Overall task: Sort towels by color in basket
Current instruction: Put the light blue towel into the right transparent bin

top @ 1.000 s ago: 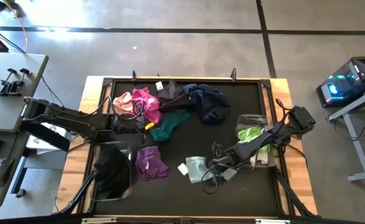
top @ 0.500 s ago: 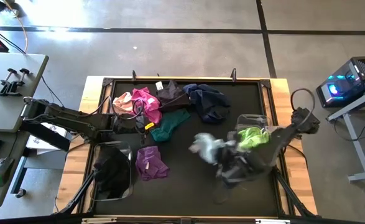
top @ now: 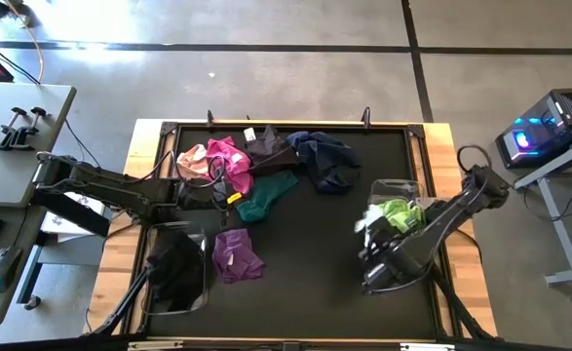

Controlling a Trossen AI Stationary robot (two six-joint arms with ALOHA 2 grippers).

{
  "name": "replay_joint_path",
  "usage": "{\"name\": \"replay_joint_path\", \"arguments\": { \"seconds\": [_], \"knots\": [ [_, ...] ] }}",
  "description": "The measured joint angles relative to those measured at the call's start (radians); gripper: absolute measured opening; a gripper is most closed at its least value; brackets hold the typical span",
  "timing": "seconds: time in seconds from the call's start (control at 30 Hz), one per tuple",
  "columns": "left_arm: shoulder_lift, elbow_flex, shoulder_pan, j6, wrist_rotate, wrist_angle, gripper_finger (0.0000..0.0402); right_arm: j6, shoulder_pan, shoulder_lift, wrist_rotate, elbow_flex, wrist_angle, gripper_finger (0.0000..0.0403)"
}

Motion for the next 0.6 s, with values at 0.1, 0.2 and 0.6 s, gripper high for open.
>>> {"name": "replay_joint_path", "arguments": {
  "seconds": [0.1, 0.2, 0.6],
  "knots": [
    [0.0, 0.0, 0.0, 0.0, 0.0, 0.001, 0.0, 0.128, 0.0, 0.0, 0.006, -0.08, 0.007, 0.0012],
    [0.0, 0.0, 0.0, 0.002, 0.0, 0.016, 0.0, 0.23, 0.0, -0.003, 0.086, -0.12, 0.006, 0.0012],
    [0.0, 0.0, 0.0, 0.01, 0.0, 0.028, 0.0, 0.299, -0.058, -0.003, -0.001, -0.26, 0.008, 0.0012]
  ]
}}
